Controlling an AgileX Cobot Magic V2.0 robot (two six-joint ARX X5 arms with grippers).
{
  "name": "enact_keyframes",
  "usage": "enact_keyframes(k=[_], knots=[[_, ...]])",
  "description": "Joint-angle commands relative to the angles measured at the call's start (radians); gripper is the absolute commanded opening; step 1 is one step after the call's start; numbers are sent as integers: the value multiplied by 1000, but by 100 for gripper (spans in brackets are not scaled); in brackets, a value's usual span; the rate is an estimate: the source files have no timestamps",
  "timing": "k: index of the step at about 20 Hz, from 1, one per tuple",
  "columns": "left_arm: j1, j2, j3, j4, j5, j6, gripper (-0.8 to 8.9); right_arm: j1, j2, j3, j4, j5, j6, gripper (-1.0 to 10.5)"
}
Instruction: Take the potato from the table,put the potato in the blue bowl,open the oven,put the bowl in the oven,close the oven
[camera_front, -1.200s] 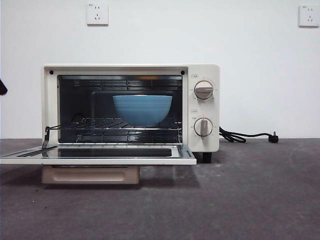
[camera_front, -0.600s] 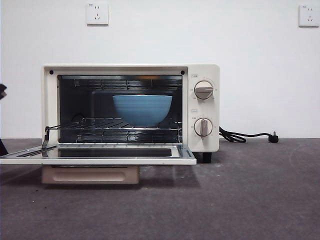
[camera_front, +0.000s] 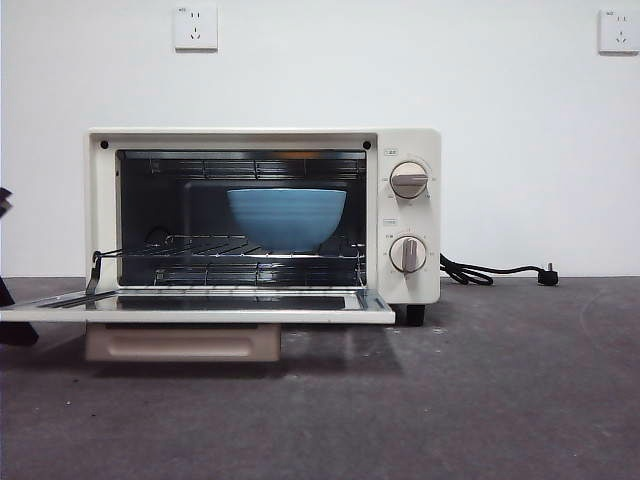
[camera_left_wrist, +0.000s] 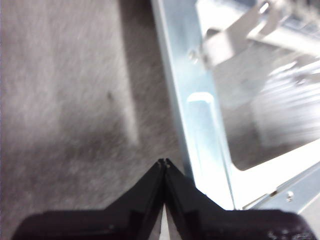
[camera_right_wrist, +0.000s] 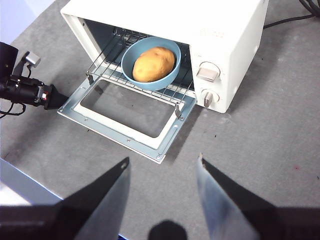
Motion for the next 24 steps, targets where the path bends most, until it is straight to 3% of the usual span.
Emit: enact_keyframes(k=[1, 6, 10, 12, 15, 17, 24], knots=[[17, 1, -3, 68, 140, -68, -8, 2, -1, 0, 2, 2, -3, 218], [49, -19, 2, 282, 246, -245, -8, 2, -1, 0, 2, 2, 3, 218], [43, -18, 2, 558, 229, -430, -8, 2, -1, 0, -5, 2, 14, 218], [33, -18, 2, 682, 164, -509, -8, 2, -1, 0, -11, 2, 16, 218], [31, -18, 2, 769, 138, -544, -8, 2, -1, 0, -15, 2, 19, 218], [26, -19, 2, 768, 191, -557, -8, 2, 0, 0, -24, 2, 19, 218], [-13, -139, 2, 653, 200, -526, -6, 2, 1, 0, -53, -2, 19, 218]])
